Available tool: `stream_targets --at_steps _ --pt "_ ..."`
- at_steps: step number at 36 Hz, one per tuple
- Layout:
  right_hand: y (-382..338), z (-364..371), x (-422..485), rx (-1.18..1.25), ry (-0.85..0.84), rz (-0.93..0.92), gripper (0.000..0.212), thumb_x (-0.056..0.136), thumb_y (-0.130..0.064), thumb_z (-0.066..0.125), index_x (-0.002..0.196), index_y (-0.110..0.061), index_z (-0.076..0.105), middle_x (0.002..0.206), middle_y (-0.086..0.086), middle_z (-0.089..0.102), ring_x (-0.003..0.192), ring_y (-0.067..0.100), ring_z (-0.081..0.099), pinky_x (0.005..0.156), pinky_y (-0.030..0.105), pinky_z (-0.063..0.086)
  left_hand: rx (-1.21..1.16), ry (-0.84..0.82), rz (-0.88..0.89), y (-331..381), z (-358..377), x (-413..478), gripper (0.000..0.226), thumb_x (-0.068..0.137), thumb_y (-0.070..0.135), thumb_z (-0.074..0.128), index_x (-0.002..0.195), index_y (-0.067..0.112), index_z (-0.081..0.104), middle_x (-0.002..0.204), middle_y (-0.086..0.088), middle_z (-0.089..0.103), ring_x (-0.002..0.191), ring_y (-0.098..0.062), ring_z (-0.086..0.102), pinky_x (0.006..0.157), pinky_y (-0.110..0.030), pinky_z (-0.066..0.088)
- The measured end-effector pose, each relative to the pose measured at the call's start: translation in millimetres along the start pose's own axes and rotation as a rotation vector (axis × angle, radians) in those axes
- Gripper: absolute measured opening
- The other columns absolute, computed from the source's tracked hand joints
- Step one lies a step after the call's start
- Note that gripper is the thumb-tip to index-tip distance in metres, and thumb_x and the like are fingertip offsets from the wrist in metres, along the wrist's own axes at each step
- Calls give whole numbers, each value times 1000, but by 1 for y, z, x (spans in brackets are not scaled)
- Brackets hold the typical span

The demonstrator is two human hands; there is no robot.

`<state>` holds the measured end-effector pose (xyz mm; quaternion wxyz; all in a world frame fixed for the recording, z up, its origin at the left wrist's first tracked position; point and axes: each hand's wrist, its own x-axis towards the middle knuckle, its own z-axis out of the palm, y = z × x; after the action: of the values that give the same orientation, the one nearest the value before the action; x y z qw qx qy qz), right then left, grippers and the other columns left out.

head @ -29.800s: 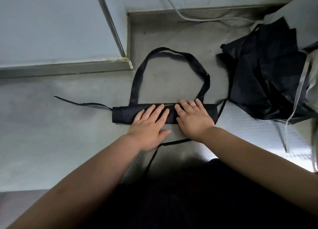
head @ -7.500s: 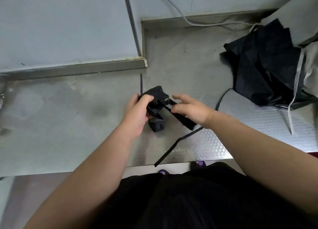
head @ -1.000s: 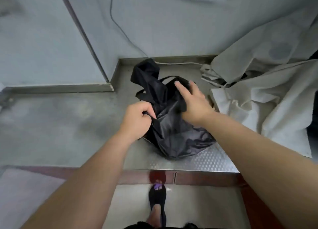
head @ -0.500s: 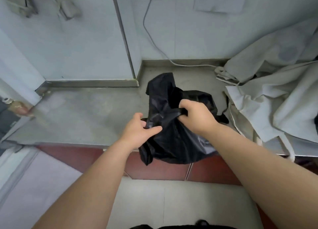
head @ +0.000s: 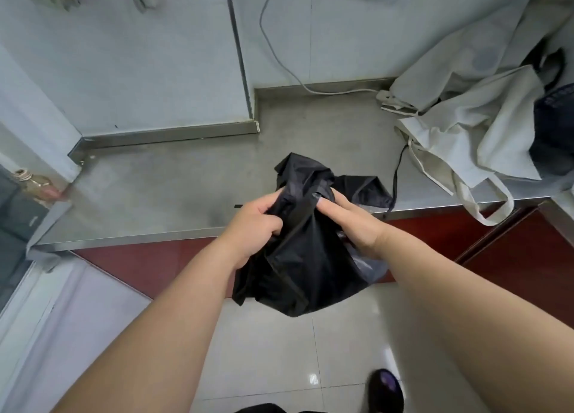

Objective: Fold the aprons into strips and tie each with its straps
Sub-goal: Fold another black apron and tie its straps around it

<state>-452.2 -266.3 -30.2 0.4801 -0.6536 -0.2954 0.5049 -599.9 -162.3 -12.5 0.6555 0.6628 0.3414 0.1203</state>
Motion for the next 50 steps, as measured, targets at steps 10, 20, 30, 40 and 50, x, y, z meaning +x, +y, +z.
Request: stream_targets --at_steps 10,20,30,40,50 --pt "-14 33 -20 333 -39 86 69 67 -70 63 119 -25 60 118 1 66 106 16 63 91 33 47 -314 27 -59 5 -13 -32 42 77 -4 33 82 13 71 72 -6 63 65 -18 56 57 -21 42" --pt "-1 8 -27 251 483 71 33 77 14 57 94 -14 56 82 8 57 67 20 55 63 31 47 -216 143 -60 -8 19 -45 30 94 3 51 93 24 72 99 2 73 96 -15 67 88 -27 50" --pt "35 -34 -63 18 597 266 26 74 0 70 94 -12 58 75 8 53 51 16 39 47 24 34 -135 340 -201 -30 46 -73 26 74 41 65 88 20 71 74 0 63 77 -23 60 77 -37 44" --pt "89 -60 -111 -433 50 828 29 93 -3 40 65 -10 41 61 4 35 34 8 32 27 10 23 -318 417 -54 -33 91 -96 29 96 1 41 82 15 63 76 5 69 54 -12 55 52 -20 45" --pt "80 -67 -116 -395 361 343 19 92 -8 48 75 -5 52 68 12 51 58 24 48 50 29 42 -59 460 26 -30 109 -93 28 97 18 50 122 23 60 75 13 66 43 -4 42 54 -20 36"
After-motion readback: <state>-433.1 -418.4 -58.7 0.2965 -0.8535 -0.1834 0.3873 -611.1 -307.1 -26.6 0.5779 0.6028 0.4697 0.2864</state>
